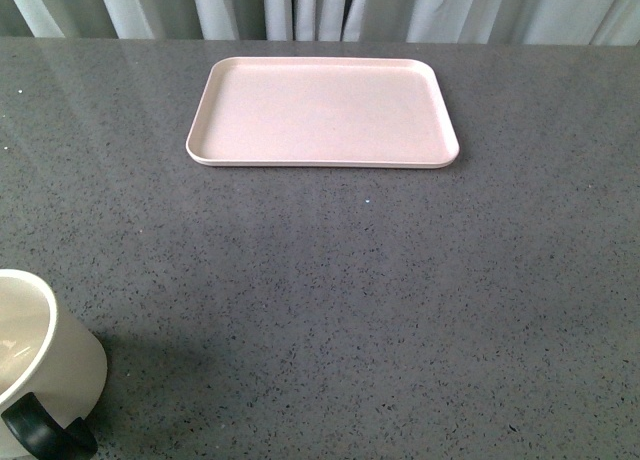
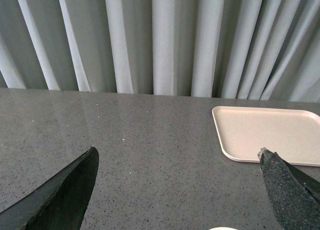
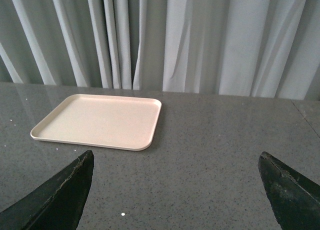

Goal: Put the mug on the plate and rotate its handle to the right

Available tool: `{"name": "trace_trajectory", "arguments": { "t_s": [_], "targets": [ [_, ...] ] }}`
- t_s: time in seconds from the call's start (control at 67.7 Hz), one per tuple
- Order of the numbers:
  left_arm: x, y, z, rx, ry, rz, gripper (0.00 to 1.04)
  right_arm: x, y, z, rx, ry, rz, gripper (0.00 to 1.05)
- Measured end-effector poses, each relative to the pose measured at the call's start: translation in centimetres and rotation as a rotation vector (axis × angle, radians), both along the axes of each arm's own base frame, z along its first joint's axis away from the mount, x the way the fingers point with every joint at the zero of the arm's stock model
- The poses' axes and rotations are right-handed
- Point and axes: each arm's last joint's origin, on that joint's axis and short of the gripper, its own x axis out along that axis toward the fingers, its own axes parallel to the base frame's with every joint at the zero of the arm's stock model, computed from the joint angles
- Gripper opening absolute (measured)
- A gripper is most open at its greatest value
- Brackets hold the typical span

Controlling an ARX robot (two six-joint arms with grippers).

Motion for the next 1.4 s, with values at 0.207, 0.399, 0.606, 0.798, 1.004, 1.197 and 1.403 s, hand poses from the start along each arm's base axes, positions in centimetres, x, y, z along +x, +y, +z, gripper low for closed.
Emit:
{"name": "trace_trajectory", "arguments": {
  "t_s": [0.207,0.399,0.606,0.798,1.004,1.197,1.403],
  "targets": [
    [0.0,0.0,0.0,0.000,0.000,0.000,0.96,0.0,0.0,0.0,0.000,0.000,0.000,0.96],
    [0.0,0.0,0.0,0.000,0.000,0.000,0.96,0.0,0.0,0.0,0.000,0.000,0.000,0.96],
    [0.0,0.0,0.0,0.000,0.000,0.000,0.96,0.0,0.0,0.0,0.000,0.000,0.000,0.96],
    [0.5,0.2,0.5,-0.030,0.348,-0.107,0.96,0.0,0.0,0.0,0.000,0.000,0.002,0.96],
    [6.4,1.0,2.9,0.021,0.485,-0.174,0.96,0.0,0.0,0.0,0.000,0.000,0.001,0.96],
    [9.8,1.5,1.7,0.087,0.619,-0.202,0.96,0.0,0.0,0.0,0.000,0.000,0.001,0.96],
    [10.8,1.1,0.8,0.155,0.678,-0.266,0.96,0.0,0.0,0.0,0.000,0.000,0.000,0.96]
  ]
}}
